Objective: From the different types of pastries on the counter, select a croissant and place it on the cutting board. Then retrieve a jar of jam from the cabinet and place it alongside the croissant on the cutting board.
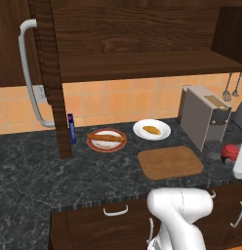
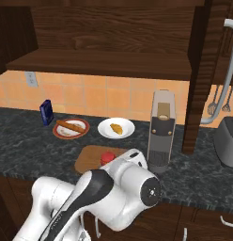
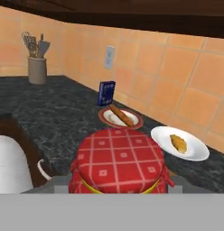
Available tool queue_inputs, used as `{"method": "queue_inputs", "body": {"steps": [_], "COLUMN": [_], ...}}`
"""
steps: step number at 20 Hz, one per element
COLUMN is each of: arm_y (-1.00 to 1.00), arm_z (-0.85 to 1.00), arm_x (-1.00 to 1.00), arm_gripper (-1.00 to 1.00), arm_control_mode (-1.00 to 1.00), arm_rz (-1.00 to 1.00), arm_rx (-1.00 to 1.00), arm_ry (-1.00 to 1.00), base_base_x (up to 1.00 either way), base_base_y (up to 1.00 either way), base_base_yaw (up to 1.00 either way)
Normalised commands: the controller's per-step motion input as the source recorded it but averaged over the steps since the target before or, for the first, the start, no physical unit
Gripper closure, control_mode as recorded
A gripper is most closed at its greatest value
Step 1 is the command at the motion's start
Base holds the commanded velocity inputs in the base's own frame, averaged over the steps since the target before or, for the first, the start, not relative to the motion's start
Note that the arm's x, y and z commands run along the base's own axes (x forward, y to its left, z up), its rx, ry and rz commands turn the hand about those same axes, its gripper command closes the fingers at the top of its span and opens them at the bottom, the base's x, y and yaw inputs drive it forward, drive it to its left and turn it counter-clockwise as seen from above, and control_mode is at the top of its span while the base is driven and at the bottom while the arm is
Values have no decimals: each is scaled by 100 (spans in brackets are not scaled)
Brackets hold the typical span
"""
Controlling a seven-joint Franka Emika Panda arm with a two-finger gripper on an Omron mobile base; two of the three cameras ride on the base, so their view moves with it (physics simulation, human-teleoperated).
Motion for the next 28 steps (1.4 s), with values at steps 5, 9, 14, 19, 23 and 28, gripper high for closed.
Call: {"method": "queue_inputs", "body": {"steps": [5, 9, 14, 19, 23, 28], "arm_y": [13, 3, 5, -7, 0, 0], "arm_z": [2, 15, -7, -18, -75, -100], "arm_x": [29, 0, 52, 49, 59, 53], "arm_gripper": [100, 100, 100, 100, 100, 100], "arm_control_mode": [-100, -100, -100, -100, -100, -100], "arm_rz": [37, 10, 4, 8, 8, 9], "arm_rx": [29, 1, -16, -13, -6, -3], "arm_ry": [-21, -6, 19, 5, 0, 0], "base_base_x": [0, 0, 0, 0, 0, 0], "base_base_y": [0, 0, 0, 0, 0, 0], "base_base_yaw": [0, 0, 0, 0, 0, 0]}}
